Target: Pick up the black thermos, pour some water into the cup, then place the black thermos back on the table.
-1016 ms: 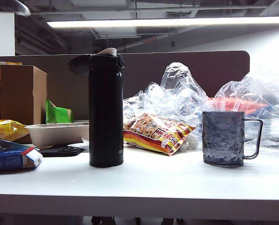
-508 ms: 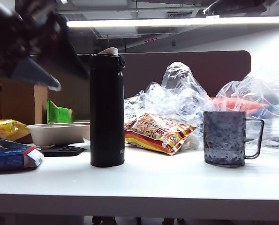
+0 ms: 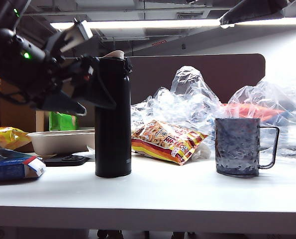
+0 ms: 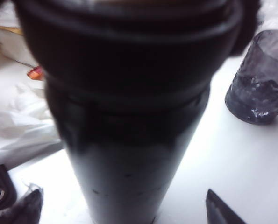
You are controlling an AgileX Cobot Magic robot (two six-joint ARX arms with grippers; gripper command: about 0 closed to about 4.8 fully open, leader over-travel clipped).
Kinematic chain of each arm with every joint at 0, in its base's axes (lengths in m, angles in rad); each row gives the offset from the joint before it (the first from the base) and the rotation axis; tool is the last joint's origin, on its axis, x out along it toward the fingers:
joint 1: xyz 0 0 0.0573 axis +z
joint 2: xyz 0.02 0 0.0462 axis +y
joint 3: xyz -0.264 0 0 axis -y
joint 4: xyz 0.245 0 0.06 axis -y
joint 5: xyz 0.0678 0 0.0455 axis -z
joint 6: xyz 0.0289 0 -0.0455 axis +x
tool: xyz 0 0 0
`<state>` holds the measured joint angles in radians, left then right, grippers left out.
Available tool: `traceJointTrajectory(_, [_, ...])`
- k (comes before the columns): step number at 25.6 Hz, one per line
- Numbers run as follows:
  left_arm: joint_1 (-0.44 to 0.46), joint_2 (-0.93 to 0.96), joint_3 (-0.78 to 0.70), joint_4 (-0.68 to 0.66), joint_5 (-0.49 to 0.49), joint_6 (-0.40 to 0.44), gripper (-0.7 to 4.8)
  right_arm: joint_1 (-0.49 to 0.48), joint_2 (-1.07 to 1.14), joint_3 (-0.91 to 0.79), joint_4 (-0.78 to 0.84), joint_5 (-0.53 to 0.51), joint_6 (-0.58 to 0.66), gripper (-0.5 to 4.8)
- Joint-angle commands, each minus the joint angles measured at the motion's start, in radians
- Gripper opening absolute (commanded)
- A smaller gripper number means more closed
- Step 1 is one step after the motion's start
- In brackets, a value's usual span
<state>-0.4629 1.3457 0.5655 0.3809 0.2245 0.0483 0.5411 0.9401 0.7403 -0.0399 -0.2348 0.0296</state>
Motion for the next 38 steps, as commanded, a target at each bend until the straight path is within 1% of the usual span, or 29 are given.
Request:
traceJointTrajectory(1, [-0.002, 0.034, 0.003, 0.086, 0.008, -0.006, 4.79, 0.0, -0.002, 0.005, 0.014, 0.0, 0.003, 4.79])
traceJointTrajectory(11, [-0.002, 0.149, 0.003, 0.312, 0.008, -0.007, 4.79, 0.0, -0.002, 0.004, 0.01, -0.004, 0.003, 4.79])
traceJointTrajectory(14, [-0.004, 0.183, 0.004, 0.344, 0.039, -0.01, 4.79, 0.0, -0.002, 0.004, -0.004, -0.003, 0.003, 4.79])
traceJointTrajectory(18, [-0.008, 0.224, 0.004, 0.407, 0.071, -0.067, 4.79, 0.0, -0.002, 0.004, -0.039, -0.003, 0.003, 4.79])
traceJointTrajectory(19, [-0.008, 0.238, 0.004, 0.447, 0.079, -0.085, 4.79, 0.0, -0.002, 0.004, -0.056, -0.004, 0.003, 4.79])
traceJointTrajectory(21, [-0.008, 0.254, 0.006, 0.502, 0.079, -0.086, 4.79, 0.0, -0.002, 0.004, -0.072, -0.004, 0.003, 4.79])
traceJointTrajectory(23, [-0.008, 0.255, 0.008, 0.507, 0.066, -0.086, 4.79, 0.0, -0.002, 0.004, -0.067, -0.003, 0.003, 4.79])
traceJointTrajectory(34, [-0.01, 0.317, 0.028, 0.52, 0.065, -0.086, 4.79, 0.0, -0.002, 0.004, -0.062, -0.008, 0.003, 4.79])
traceJointTrajectory(36, [-0.01, 0.317, 0.032, 0.56, 0.068, -0.086, 4.79, 0.0, -0.002, 0.004, -0.066, -0.008, 0.004, 4.79])
traceJointTrajectory(37, [-0.01, 0.317, 0.033, 0.574, 0.068, -0.086, 3.99, 0.0, -0.002, 0.004, -0.07, -0.008, 0.004, 4.79])
traceJointTrajectory(38, [-0.01, 0.317, 0.033, 0.578, 0.068, -0.086, 3.06, 0.0, -0.002, 0.004, -0.07, -0.008, 0.004, 4.79])
